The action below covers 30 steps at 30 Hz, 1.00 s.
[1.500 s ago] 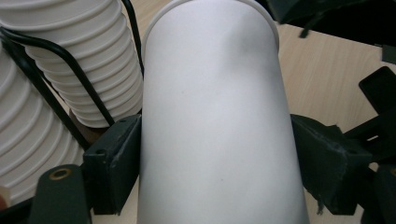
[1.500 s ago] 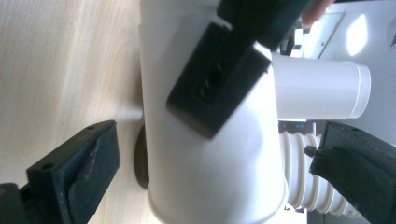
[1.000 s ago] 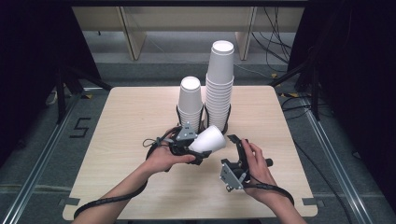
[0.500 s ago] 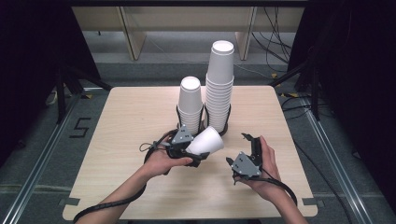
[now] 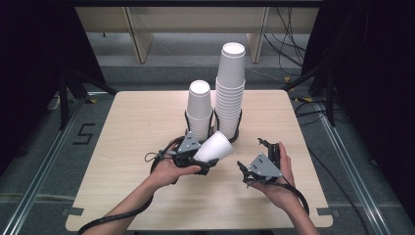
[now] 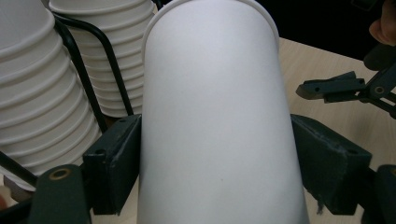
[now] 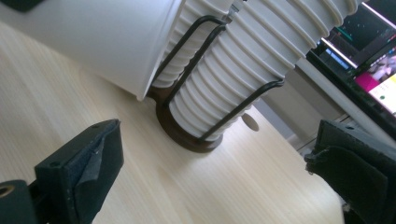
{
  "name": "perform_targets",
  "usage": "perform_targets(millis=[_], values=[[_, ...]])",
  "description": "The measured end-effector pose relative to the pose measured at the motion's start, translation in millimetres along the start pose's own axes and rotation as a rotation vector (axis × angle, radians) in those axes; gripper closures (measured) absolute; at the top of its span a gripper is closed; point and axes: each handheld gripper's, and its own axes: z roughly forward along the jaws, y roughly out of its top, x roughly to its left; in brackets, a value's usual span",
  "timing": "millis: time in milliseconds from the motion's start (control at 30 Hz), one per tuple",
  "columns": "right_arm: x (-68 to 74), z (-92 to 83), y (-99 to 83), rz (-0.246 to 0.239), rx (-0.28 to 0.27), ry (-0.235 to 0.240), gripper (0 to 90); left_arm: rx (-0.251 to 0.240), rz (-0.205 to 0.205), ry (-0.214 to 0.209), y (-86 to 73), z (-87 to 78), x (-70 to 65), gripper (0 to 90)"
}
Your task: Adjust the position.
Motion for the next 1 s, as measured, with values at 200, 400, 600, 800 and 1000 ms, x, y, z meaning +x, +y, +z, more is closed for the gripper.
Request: perform_targets(millis=[200, 400, 600, 800, 1000], values=[[-1.6, 1.6, -1.8, 0.149, -0.027, 0.011, 3.5, -0.010, -0.003, 0.007, -5.6, 3.0, -2.1, 20.5], [-4.0, 1.9, -1.8, 0.299, -0.039, 0.016, 5.2, -0.014, 0.000, 0.021, -8.3, 4.1, -3.7, 20.5], [-9.6, 4.1, -1.7, 0.448, -0.062, -0.010, 5.8, -0.044, -0.015, 0.030, -11.1, 5.6, -4.3, 20.5], [-11.0, 6.1, -0.2, 0.565, -0.067, 0.032, 5.8, -0.043, -0.007, 0.030, -11.4, 5.8, -5.3, 20.5], [-9.5, 9.7, 1.9, 0.598, -0.080, 0.033, 5.5, -0.032, 0.001, 0.034, -10.6, 6.9, -6.6, 20.5]])
